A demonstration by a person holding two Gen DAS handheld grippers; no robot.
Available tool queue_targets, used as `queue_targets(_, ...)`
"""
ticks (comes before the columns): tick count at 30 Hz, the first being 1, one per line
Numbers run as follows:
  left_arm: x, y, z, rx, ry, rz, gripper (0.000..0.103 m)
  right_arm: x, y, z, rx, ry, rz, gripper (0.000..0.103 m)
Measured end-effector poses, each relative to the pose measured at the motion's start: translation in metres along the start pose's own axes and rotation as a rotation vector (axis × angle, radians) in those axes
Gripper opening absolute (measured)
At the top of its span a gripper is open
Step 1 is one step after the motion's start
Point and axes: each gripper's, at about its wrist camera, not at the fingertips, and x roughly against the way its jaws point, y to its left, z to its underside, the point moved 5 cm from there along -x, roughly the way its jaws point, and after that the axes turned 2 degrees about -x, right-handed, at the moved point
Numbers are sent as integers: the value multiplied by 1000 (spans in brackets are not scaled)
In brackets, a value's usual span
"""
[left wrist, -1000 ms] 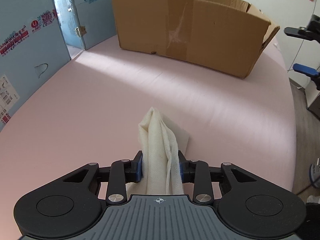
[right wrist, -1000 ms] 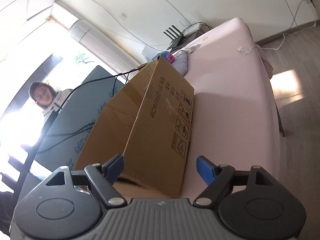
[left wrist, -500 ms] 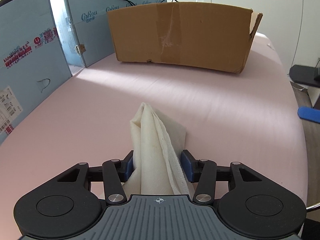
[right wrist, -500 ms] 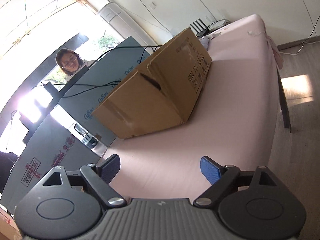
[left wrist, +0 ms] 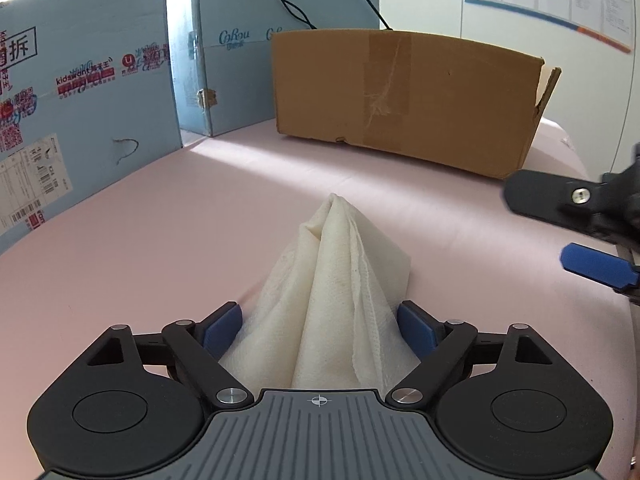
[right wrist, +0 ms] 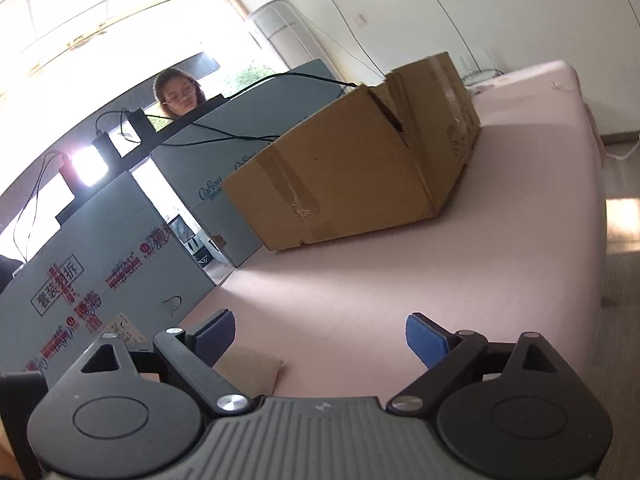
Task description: Fold shopping bag
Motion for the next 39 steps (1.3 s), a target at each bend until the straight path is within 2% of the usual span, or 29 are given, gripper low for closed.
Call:
queue_targets(4,0,0,1,-2,-5,-3,87,-32,20,11,77,113,21,95)
queue_targets(6,0,2,1,4,-6,-1,88,-39,22,14,77,127,49,94)
queue_targets(14,2,3,1,-9,-4,-32,92,-43,29,24,143,130,93,97)
queue_targets(19,2,0,0,-36,0,-81,103,-35,16,21,57,109,30,97)
queue_targets(31,2,-11,0,-119,-5,-187,103,-37,17,20,48,113,5,101)
queue_targets(39,1,-14,-1,-151,-11,-217,103,-38,18,20,54,120,1,103)
